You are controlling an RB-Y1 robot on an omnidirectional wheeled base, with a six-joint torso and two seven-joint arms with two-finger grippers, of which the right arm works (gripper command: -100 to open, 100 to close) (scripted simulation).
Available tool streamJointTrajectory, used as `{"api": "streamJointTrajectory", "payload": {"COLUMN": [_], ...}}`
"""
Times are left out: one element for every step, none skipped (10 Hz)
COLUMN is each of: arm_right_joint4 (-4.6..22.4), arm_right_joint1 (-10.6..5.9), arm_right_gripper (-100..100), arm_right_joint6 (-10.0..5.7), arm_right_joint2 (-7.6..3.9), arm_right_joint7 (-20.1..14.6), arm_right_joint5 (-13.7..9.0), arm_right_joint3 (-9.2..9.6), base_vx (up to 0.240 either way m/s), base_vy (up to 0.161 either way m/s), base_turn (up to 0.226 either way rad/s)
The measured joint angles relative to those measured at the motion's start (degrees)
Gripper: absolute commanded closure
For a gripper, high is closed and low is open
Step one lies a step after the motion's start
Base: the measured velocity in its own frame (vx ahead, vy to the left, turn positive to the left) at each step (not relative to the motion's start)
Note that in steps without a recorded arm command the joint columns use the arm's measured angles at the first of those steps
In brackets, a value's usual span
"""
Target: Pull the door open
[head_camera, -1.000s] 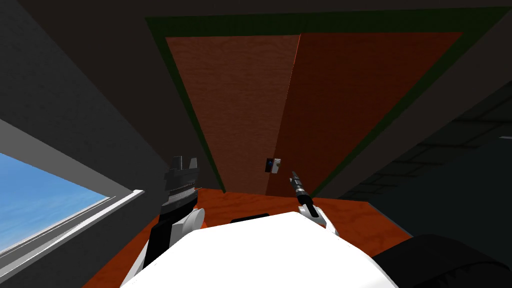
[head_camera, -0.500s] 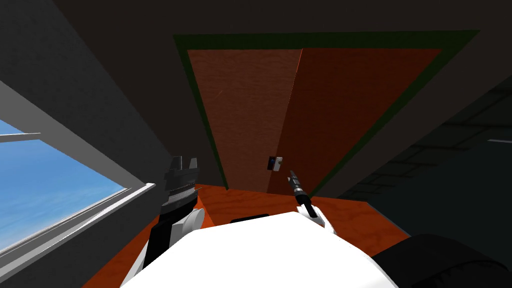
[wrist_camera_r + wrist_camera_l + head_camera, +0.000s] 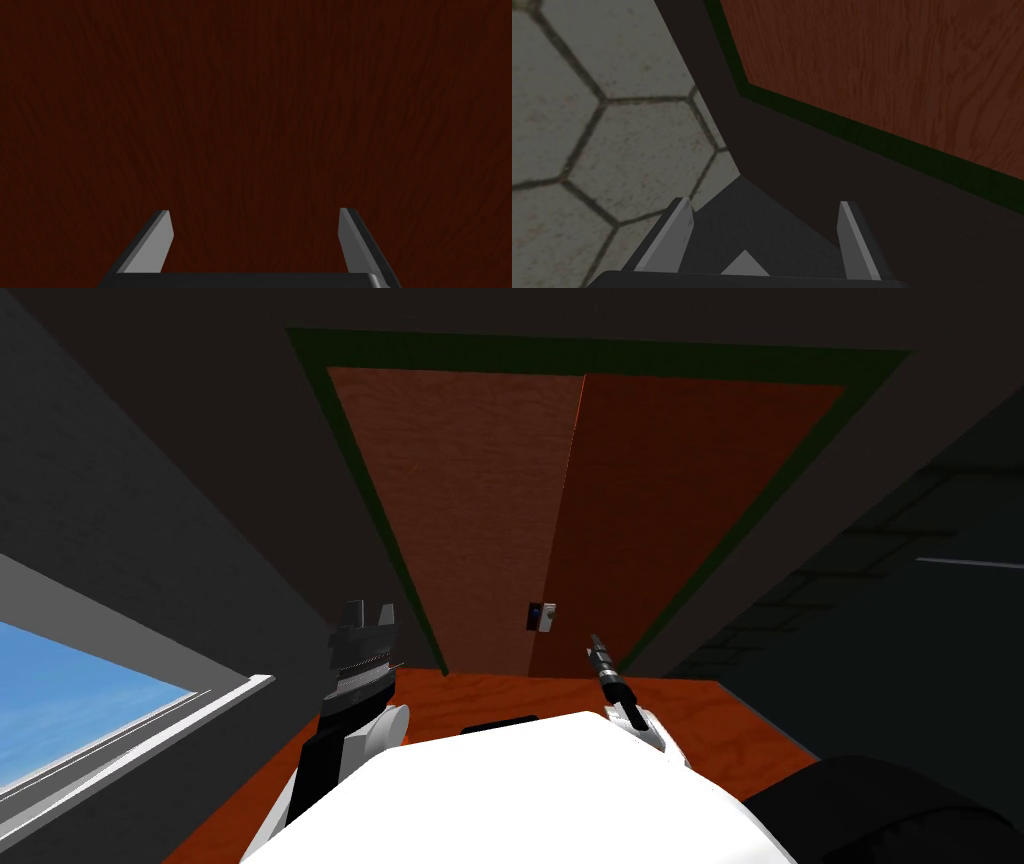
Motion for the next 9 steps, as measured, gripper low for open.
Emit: {"api": "streamJointTrajectory", "payload": {"arm_right_joint4": [0.6,0.8,0.6,0.1,-0.2,-0.6,-0.7,-0.7,-0.7], "arm_right_joint1": [-0.52,-1.25,-1.71,-2.36,-3.03,-3.8,-3.92,-3.88,-3.96], "arm_right_gripper": [-100,-100,-100,-100,-100,-100,100,100,100], "arm_right_joint6": [-0.12,-0.24,-0.44,-0.36,-0.56,-0.59,-0.56,-0.58,-0.64], "arm_right_joint2": [0.05,0.14,0.52,1.06,1.57,1.91,1.95,1.93,1.9], "arm_right_joint7": [0.2,0.3,0.4,0.5,0.7,0.7,0.7,0.7,0.7], "arm_right_joint5": [0.0,0.0,0.1,0.2,0.4,0.5,0.5,0.5,0.5], "arm_right_joint3": [-0.11,0.16,0.75,1.43,2.28,3.17,3.3,3.23,3.2], "base_vx": [0.194,0.202,0.206,0.23,0.208,0.088,-0.008,-0.029,-0.028], "base_vy": [-0.058,-0.034,0.025,0.089,0.137,0.064,-0.008,-0.024,-0.016], "base_turn": [0.089,0.128,0.122,0.17,0.164,0.025,-0.025,0.01,0.025]}}
